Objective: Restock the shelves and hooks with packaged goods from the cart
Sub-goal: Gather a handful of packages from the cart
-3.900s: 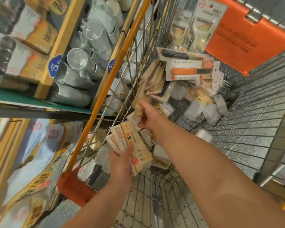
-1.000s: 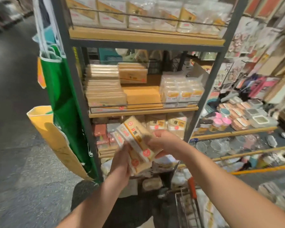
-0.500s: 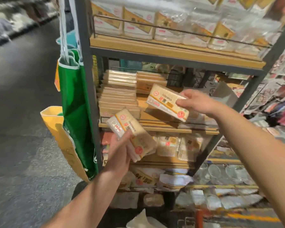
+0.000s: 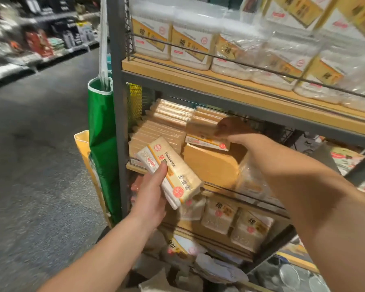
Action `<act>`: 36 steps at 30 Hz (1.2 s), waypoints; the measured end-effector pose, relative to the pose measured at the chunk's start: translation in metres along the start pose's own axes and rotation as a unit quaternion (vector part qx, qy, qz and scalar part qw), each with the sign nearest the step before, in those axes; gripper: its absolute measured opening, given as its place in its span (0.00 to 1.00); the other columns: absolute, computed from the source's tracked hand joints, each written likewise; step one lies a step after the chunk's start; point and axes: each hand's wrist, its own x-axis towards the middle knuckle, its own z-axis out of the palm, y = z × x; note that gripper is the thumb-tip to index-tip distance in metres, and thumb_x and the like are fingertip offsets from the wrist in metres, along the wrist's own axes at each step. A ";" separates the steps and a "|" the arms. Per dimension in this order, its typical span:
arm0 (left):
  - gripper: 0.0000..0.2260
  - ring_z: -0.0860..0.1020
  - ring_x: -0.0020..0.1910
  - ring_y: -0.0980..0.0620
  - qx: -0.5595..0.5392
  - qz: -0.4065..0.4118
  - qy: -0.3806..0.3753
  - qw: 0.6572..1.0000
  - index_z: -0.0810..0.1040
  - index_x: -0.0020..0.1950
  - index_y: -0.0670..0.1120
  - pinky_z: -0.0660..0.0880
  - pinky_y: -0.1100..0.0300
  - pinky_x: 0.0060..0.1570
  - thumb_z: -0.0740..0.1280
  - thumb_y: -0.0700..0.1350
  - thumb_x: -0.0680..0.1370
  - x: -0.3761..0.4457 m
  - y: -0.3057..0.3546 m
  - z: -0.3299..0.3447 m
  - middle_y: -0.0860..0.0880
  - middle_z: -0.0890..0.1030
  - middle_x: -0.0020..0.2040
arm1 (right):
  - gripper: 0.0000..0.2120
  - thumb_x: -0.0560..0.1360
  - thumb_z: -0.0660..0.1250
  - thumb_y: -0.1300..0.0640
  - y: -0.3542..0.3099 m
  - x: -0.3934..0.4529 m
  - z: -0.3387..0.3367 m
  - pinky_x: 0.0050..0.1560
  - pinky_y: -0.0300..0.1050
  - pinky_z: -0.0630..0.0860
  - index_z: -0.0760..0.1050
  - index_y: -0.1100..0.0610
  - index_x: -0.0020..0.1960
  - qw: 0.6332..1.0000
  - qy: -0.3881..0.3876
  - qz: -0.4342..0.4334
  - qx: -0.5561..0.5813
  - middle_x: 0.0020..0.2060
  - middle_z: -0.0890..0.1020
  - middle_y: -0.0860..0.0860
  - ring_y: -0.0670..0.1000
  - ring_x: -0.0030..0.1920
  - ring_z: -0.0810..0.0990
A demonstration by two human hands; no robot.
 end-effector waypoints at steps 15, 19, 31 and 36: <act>0.22 0.82 0.56 0.47 0.053 -0.013 -0.018 0.998 0.73 0.67 0.50 0.77 0.52 0.50 0.67 0.49 0.73 0.008 -0.001 -0.002 0.45 0.83 0.59 | 0.14 0.73 0.72 0.44 0.018 0.033 0.018 0.51 0.47 0.77 0.73 0.53 0.44 0.982 0.061 -0.026 -0.178 0.43 0.79 0.49 0.51 0.46 0.79; 0.21 0.83 0.51 0.48 0.026 -0.027 -0.017 0.999 0.74 0.65 0.47 0.77 0.54 0.47 0.67 0.48 0.72 0.009 -0.005 0.002 0.46 0.84 0.55 | 0.17 0.76 0.70 0.49 0.030 0.027 0.014 0.57 0.45 0.71 0.73 0.58 0.60 0.995 0.095 -0.013 -0.021 0.55 0.77 0.53 0.54 0.56 0.76; 0.27 0.82 0.56 0.44 0.009 -0.003 -0.009 1.000 0.71 0.68 0.42 0.80 0.50 0.49 0.69 0.43 0.70 0.010 -0.020 0.026 0.41 0.81 0.60 | 0.19 0.76 0.65 0.40 -0.029 -0.060 -0.008 0.62 0.49 0.75 0.75 0.48 0.62 0.991 -0.091 -0.057 0.078 0.59 0.79 0.45 0.49 0.57 0.79; 0.27 0.80 0.59 0.44 -0.013 -0.007 -0.015 1.000 0.72 0.68 0.48 0.78 0.48 0.54 0.69 0.48 0.70 0.010 -0.024 0.025 0.43 0.82 0.60 | 0.09 0.75 0.71 0.54 -0.045 -0.076 0.003 0.52 0.51 0.82 0.76 0.50 0.55 0.965 -0.197 -0.102 0.142 0.49 0.82 0.46 0.47 0.46 0.82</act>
